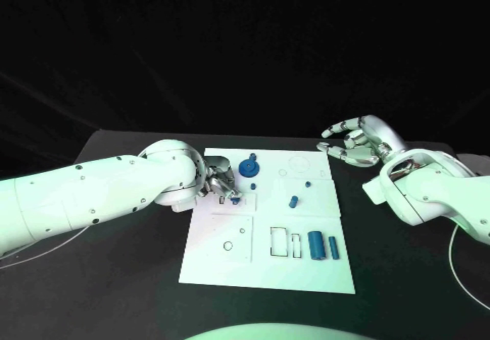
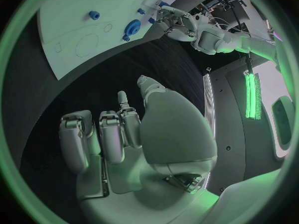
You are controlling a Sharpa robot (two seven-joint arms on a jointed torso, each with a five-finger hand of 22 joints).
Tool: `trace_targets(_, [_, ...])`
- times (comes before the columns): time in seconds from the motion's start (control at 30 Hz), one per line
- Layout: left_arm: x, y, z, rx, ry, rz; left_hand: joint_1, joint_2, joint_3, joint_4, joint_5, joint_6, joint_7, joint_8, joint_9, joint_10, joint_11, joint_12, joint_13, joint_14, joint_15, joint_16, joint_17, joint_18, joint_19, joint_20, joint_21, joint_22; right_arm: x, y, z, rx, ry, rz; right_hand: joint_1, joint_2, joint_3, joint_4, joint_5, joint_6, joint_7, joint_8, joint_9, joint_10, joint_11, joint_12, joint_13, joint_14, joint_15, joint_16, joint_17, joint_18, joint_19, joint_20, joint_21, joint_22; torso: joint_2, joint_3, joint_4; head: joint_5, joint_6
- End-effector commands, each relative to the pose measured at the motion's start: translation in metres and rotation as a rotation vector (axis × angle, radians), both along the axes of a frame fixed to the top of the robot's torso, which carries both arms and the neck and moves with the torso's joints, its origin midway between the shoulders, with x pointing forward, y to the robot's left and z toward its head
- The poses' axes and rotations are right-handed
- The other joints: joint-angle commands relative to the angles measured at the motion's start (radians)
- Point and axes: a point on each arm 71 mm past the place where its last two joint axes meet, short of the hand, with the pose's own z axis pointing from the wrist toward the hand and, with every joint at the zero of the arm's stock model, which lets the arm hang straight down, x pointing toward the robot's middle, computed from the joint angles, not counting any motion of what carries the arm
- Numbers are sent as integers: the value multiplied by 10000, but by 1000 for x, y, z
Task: Assemble the parts on the task board
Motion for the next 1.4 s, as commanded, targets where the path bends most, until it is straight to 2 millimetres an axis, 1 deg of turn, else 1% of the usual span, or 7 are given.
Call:
trace_targets(0.03, [0, -1, 0, 204, -71, -171, -61, -20, 1986, -1958, 58, 179, -88, -24, 20, 88, -9, 70, 19, 1011, -58, 54, 2546, -189, 79, 15, 58, 15, 0, 1, 0, -85, -25, 120, -41, -48, 45, -3, 60, 24, -9, 44, -15, -32, -51, -64, 1392, 1024, -70, 55, 2631, -69, 1046, -83, 45, 2633, 5, 9, 5, -7, -14])
trace_targets(0.3, [2, -2, -1, 329, 34, -213, -87, -18, 1988, -1957, 140, 197, -93, -27, 32, 105, -12, 82, 34, 1010, -60, 51, 2541, -190, 80, 14, 62, 21, 0, 1, 0, -106, -39, 129, -80, -55, 61, 10, 90, 27, -9, 52, -20, -26, -51, -57, 1395, 1024, -71, 55, 2631, -69, 1046, -85, 45, 2633, 0, -5, 4, 12, -56])
trace_targets(0.37, [2, -2, -2, 359, 31, -214, -93, -19, 1988, -1958, 163, 200, -94, -28, 35, 110, -13, 86, 40, 1010, -61, 51, 2540, -192, 85, 13, 71, 38, 0, 1, 0, -107, -40, 132, -80, -55, 61, 10, 90, 27, -9, 52, -20, -26, -51, -57, 1395, 1024, -71, 55, 2631, -69, 1046, -85, 45, 2633, -3, -1, 4, 21, -55])
trace_targets(0.6, [4, -3, -2, 441, 26, -221, -109, -22, 1988, -1963, 223, 212, -97, -29, 46, 128, -18, 105, 63, 1011, -64, 54, 2544, -195, 90, 13, 80, 55, -1, 1, 0, -111, -35, 142, -80, -55, 61, 10, 90, 27, -9, 52, -20, -26, -51, -57, 1395, 1024, -71, 55, 2631, -69, 1046, -85, 45, 2633, 1, -13, 0, 29, -67])
trace_targets(0.9, [4, -3, -4, 586, 143, -333, -144, -41, 1980, -1984, 354, 241, -108, -26, 71, 159, -28, 128, 87, 1016, -70, 64, 2561, -202, 102, 10, 105, 99, -1, 1, -1, -113, -32, 147, -80, -55, 61, 10, 90, 27, -9, 52, -20, -26, -51, -57, 1395, 1024, -71, 55, 2631, -69, 1046, -85, 45, 2633, -2, -12, 9, 20, -87])
trace_targets(1.17, [4, -4, -5, 728, 252, -437, -149, -44, 1979, -1987, 374, 244, -110, -26, 74, 162, -29, 129, 87, 1016, -72, 65, 2562, -204, 104, 9, 109, 107, 0, 1, -1, -86, -12, 143, -80, -55, 61, 10, 90, 27, -9, 52, -20, -26, -51, -57, 1395, 1024, -71, 55, 2631, -69, 1046, -85, 45, 2633, 2, -15, 2, 30, -108])
trace_targets(1.4, [5, -4, -6, 806, 256, -456, -166, -56, 1975, -2001, 451, 259, -115, -23, 89, 179, -35, 143, 103, 1018, -76, 69, 2568, -210, 113, 8, 129, 144, 0, 1, -1, -73, -3, 140, -80, -55, 61, 10, 90, 27, -9, 52, -20, -26, -51, -57, 1395, 1024, -71, 55, 2631, -69, 1046, -85, 45, 2633, 0, -7, 3, 32, -140])
